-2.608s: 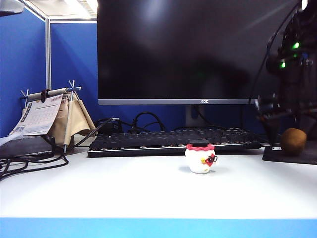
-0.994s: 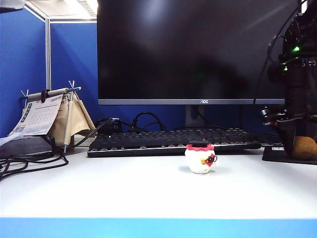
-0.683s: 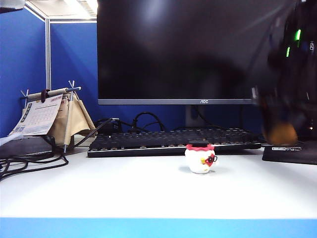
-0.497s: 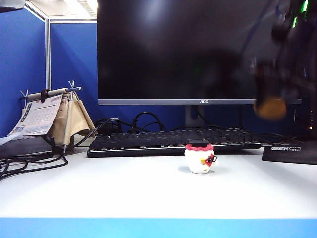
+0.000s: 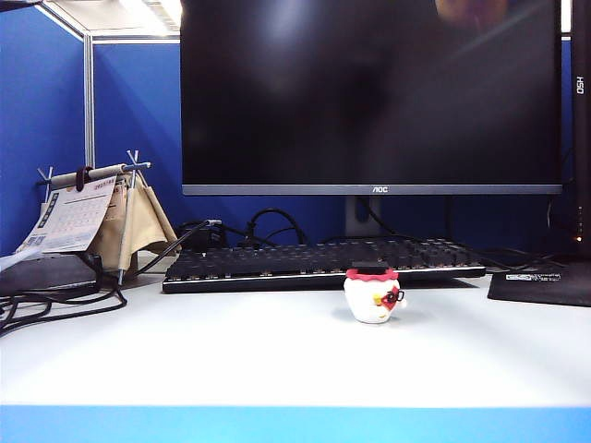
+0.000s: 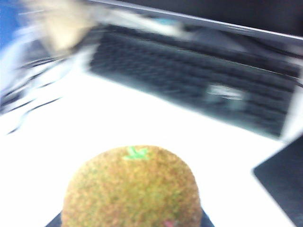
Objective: Place the kiwi on top of the doll with a flat head.
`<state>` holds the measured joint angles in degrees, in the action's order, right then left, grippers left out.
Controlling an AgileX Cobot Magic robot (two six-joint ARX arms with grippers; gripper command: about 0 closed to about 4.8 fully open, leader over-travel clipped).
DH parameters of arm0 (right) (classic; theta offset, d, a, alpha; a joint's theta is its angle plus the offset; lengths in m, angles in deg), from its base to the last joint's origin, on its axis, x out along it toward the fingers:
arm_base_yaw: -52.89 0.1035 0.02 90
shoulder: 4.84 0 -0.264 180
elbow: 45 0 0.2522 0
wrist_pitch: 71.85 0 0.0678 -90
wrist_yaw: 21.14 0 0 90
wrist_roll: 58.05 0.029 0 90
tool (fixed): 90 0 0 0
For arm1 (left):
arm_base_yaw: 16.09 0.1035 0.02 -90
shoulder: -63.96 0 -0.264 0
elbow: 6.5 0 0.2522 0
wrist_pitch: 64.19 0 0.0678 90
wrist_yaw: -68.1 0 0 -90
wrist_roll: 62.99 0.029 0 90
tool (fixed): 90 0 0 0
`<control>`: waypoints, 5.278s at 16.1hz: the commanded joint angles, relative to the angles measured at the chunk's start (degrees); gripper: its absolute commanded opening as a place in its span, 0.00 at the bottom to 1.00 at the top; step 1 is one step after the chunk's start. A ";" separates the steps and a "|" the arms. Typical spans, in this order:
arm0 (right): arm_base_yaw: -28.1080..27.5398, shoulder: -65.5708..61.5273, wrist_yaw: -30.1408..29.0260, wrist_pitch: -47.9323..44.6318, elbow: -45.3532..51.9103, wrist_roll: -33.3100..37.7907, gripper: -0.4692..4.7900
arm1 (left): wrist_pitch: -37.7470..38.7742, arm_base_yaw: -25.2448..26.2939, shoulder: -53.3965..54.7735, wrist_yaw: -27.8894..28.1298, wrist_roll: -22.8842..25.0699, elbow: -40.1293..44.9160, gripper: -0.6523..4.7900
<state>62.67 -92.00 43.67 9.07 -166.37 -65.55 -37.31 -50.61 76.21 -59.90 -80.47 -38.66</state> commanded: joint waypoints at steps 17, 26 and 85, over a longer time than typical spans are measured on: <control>16.52 -23.65 13.70 5.18 0.61 -0.52 0.46 | 2.95 0.02 0.07 0.87 4.00 -0.24 0.81; 16.63 -27.91 12.50 4.35 0.61 -1.53 0.46 | 2.91 0.02 0.04 1.75 5.51 -0.24 0.81; 16.63 -31.98 12.31 3.72 -4.07 -1.46 0.92 | 3.54 0.02 0.04 9.94 10.40 -0.11 0.81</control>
<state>79.21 -124.34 56.22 13.31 -169.17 -66.89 -33.20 -50.61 76.23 -50.11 -70.28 -38.64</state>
